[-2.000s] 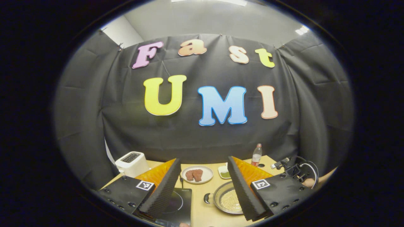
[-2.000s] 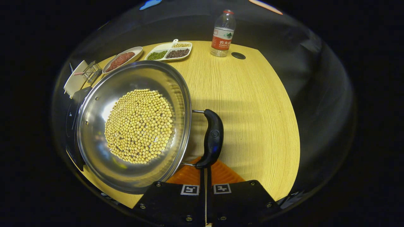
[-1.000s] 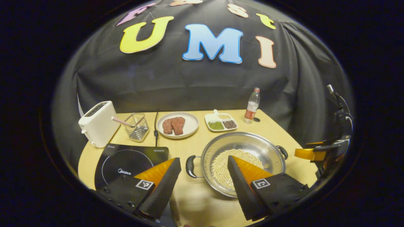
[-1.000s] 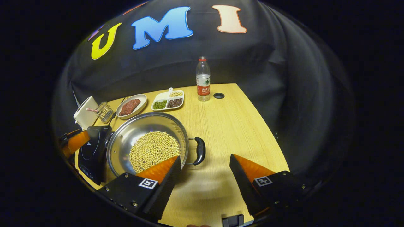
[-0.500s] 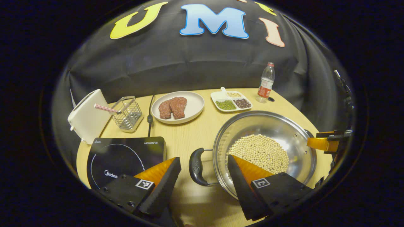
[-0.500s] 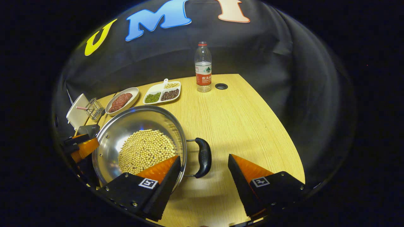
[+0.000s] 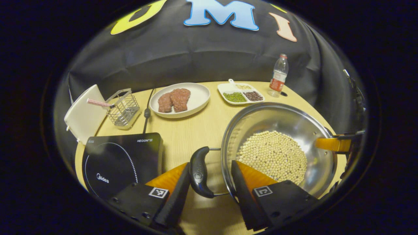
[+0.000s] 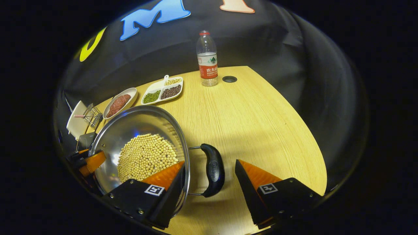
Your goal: First push the handle of the pot to place it horizontally, then grasp the pot with both hands and set it on the induction cooktop.
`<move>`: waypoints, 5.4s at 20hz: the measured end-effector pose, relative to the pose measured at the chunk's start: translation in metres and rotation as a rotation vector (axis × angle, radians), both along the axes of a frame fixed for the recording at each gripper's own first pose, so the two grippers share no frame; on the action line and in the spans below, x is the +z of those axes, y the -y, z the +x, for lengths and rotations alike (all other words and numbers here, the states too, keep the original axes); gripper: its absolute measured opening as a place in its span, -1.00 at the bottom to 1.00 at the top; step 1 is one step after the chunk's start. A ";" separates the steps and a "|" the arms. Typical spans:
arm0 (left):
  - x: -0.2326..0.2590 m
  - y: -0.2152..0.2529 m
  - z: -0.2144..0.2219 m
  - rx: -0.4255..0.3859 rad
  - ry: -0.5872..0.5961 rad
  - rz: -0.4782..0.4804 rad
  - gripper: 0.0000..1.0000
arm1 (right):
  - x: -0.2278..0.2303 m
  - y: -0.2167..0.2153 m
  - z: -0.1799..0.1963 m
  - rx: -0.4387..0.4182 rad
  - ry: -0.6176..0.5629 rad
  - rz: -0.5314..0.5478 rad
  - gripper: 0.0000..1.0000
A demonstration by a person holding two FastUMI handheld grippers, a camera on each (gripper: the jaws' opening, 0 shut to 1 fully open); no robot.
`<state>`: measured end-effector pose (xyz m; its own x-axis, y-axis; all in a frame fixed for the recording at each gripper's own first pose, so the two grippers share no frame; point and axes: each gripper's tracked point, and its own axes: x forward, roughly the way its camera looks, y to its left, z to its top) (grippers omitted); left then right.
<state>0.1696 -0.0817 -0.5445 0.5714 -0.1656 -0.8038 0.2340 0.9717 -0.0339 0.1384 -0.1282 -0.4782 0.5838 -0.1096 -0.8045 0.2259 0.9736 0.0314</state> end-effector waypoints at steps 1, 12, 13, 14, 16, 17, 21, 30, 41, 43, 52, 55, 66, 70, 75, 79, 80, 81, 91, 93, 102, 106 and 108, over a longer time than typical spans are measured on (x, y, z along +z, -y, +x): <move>-0.001 0.000 0.000 -0.005 0.003 0.008 0.54 | -0.002 -0.003 0.001 -0.002 0.001 0.011 0.68; -0.001 0.001 -0.007 -0.023 -0.015 0.024 0.31 | -0.001 -0.008 -0.001 -0.002 0.006 -0.026 0.19; 0.003 -0.001 -0.009 -0.021 -0.013 0.023 0.31 | 0.001 -0.008 -0.004 0.004 -0.001 -0.031 0.19; 0.008 -0.001 -0.012 -0.018 -0.008 0.021 0.39 | 0.004 -0.010 -0.009 0.005 -0.001 -0.031 0.19; 0.019 -0.003 -0.014 -0.018 0.006 0.018 0.39 | 0.013 -0.009 -0.012 0.002 0.008 -0.030 0.19; 0.024 -0.004 -0.014 -0.021 0.014 0.017 0.32 | 0.018 -0.009 -0.012 0.000 0.014 -0.034 0.19; 0.049 -0.013 -0.013 -0.019 0.042 -0.004 0.34 | 0.041 -0.025 -0.022 -0.011 0.034 -0.042 0.19; 0.102 -0.067 -0.014 0.007 0.117 -0.009 0.38 | 0.092 -0.077 -0.029 0.006 0.082 -0.055 0.19; 0.131 -0.180 -0.023 0.085 0.129 0.021 0.29 | 0.103 -0.180 -0.029 0.067 0.082 -0.039 0.19; 0.133 -0.196 -0.023 0.097 0.135 0.028 0.29 | 0.104 -0.194 -0.028 0.077 0.082 -0.035 0.19; 0.130 -0.268 -0.023 0.153 0.129 0.029 0.31 | 0.101 -0.256 -0.012 0.127 0.070 -0.041 0.19; 0.131 -0.290 -0.020 0.166 0.127 0.033 0.29 | 0.098 -0.276 -0.007 0.140 0.063 -0.042 0.19; 0.118 -0.352 -0.008 0.195 0.120 0.029 0.29 | 0.086 -0.331 0.012 0.168 0.029 -0.041 0.19; 0.108 -0.370 -0.003 0.211 0.111 0.023 0.31 | 0.080 -0.347 0.018 0.176 0.017 -0.040 0.19; 0.101 -0.390 -0.005 0.230 0.106 0.021 0.31 | 0.071 -0.365 0.024 0.196 0.002 -0.040 0.19; 0.097 -0.402 -0.004 0.241 0.107 0.016 0.43 | 0.065 -0.376 0.023 0.207 -0.008 -0.040 0.19; 0.095 -0.404 -0.004 0.242 0.105 0.016 0.37 | 0.064 -0.378 0.023 0.210 -0.009 -0.040 0.19; 0.093 -0.404 -0.003 0.242 0.105 0.015 0.31 | 0.063 -0.380 0.023 0.210 -0.011 -0.040 0.19; 0.075 -0.410 -0.006 0.244 0.103 0.000 0.38 | 0.047 -0.380 0.022 0.213 -0.032 -0.038 0.19; 0.071 -0.409 -0.005 0.247 0.102 -0.001 0.38 | 0.043 -0.378 0.023 0.212 -0.032 -0.038 0.19; 0.062 -0.408 -0.012 0.254 0.121 -0.021 0.38 | 0.023 -0.372 0.015 0.210 -0.049 -0.026 0.19; 0.066 -0.407 -0.012 0.263 0.134 -0.031 0.31 | 0.020 -0.371 0.017 0.210 -0.042 0.001 0.08; 0.065 -0.410 -0.012 0.299 0.137 -0.037 0.43 | 0.022 -0.369 0.019 0.237 -0.033 -0.015 0.12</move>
<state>0.1574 0.3288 -0.4791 0.7014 -0.0025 -0.7127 -0.0562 0.9967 -0.0588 0.1574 0.2410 -0.4565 0.5680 0.0152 -0.8229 -0.0083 0.9999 0.0128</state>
